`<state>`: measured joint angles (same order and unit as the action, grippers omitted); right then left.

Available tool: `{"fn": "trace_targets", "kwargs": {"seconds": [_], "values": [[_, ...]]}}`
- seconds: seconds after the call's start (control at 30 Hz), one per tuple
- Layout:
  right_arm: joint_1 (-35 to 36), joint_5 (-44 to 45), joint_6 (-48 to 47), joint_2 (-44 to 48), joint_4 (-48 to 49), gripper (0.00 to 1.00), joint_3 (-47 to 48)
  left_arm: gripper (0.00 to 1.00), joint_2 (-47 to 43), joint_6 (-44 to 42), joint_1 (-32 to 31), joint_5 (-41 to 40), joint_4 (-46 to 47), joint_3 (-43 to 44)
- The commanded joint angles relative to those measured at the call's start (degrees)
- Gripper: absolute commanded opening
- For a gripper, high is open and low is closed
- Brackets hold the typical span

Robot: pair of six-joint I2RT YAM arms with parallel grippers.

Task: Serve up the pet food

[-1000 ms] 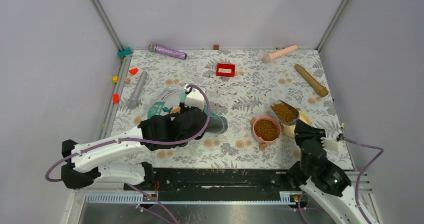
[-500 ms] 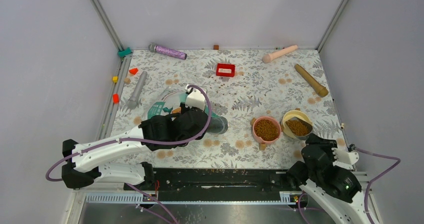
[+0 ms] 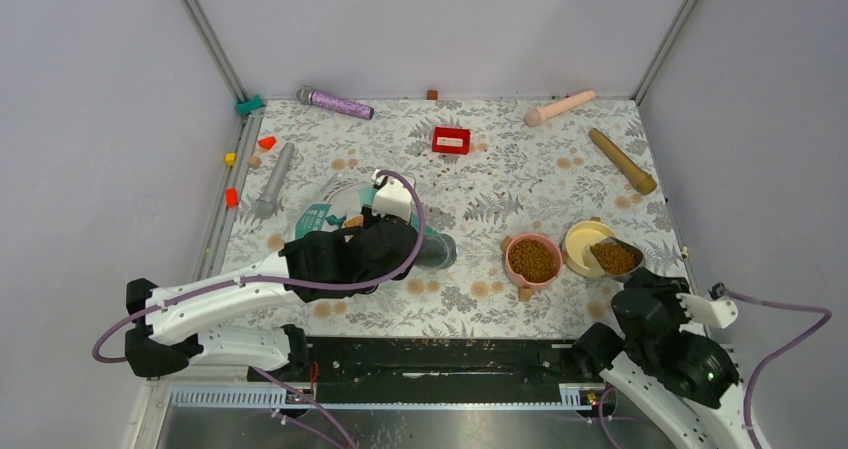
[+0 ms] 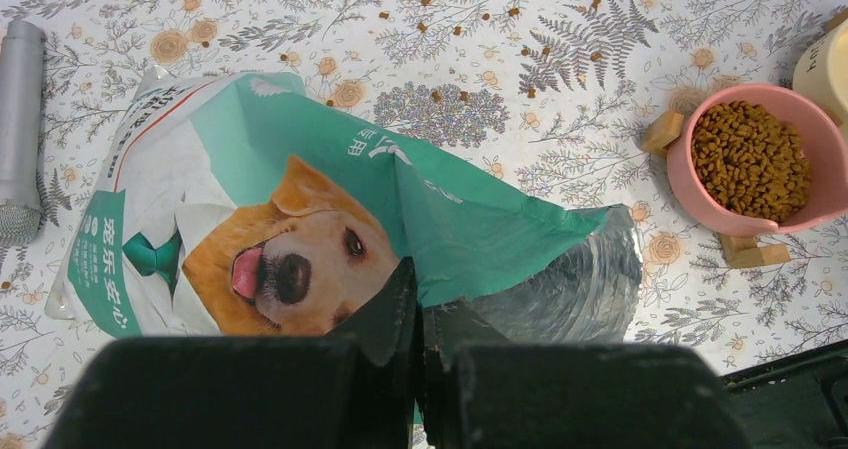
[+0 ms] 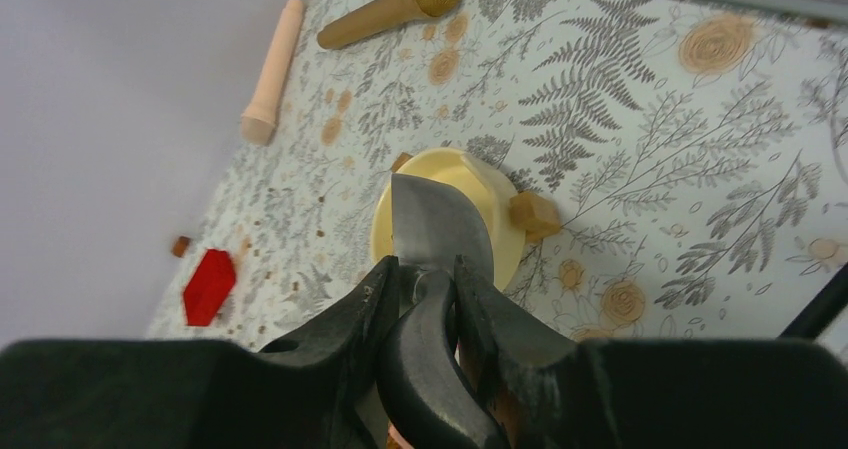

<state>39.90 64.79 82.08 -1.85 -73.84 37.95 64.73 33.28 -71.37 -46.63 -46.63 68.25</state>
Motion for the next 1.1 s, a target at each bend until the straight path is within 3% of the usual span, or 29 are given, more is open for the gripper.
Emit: {"fn": "trace_targets", "kwargs": {"seconds": [0.0, 0.17, 0.37, 0.8, 0.97, 1.07], "values": [[-0.3, 6.6, -1.8, -10.2, 3.7, 0.00, 3.0, 0.00, -1.1, -0.2, 0.2, -0.8, 4.3, 2.2], [-0.4, 7.5, -2.9, -16.8, 7.1, 0.00, 2.4, 0.00, -1.4, -0.3, 0.2, -0.6, 4.4, 2.2], [-0.4, 6.8, -13.2, -20.6, 15.1, 0.00, 2.3, 0.00, -1.6, -0.5, 0.2, -0.5, 4.3, 2.2], [-0.4, 6.8, -22.3, -28.3, 12.7, 0.00, 7.1, 0.00, -1.5, -0.4, 0.2, -0.5, 4.4, 2.2], [-0.4, 0.6, -36.3, -33.5, 11.8, 0.03, 16.3, 0.00, -1.5, -0.6, 0.2, -0.4, 4.4, 2.3], [-0.4, -0.8, -38.0, -42.2, 1.7, 0.00, 27.0, 0.00, -1.3, -0.6, 0.2, -0.2, 4.3, 2.3]]}}
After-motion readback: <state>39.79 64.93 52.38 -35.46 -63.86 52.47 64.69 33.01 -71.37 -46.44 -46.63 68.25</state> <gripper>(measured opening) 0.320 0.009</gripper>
